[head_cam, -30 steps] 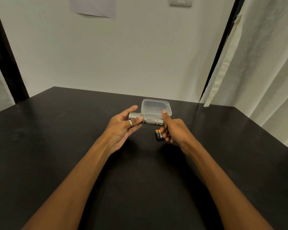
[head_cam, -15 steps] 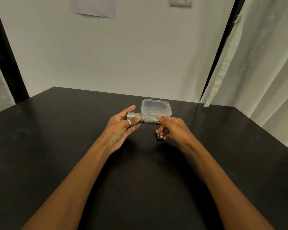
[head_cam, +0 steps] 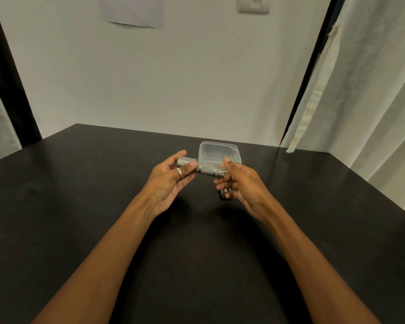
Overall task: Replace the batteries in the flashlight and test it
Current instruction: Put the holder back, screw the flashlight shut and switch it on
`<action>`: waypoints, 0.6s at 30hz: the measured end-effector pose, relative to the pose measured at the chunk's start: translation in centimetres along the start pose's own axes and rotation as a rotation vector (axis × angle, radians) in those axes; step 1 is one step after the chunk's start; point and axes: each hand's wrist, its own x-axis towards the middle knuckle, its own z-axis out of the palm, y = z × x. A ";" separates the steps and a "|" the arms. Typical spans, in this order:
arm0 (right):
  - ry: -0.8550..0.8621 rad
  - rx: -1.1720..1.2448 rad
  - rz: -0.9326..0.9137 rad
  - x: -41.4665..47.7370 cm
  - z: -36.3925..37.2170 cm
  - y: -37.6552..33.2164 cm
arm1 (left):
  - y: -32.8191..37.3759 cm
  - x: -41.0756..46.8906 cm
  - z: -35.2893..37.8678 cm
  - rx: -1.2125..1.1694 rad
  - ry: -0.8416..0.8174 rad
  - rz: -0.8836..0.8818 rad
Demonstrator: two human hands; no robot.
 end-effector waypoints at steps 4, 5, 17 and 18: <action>-0.145 0.119 -0.023 -0.3 0.1 0.3 | 0.1 0.0 0.0 -0.065 0.026 0.006; -0.168 0.117 -0.040 -0.4 0.3 0.3 | 0.1 0.0 0.0 -0.073 0.032 0.012; -0.196 -0.473 -0.339 -0.7 3.9 3.0 | -0.5 0.9 0.0 0.014 0.152 -0.010; -0.188 -0.558 -0.384 -0.8 4.2 3.3 | -0.6 0.9 0.2 0.010 0.144 -0.026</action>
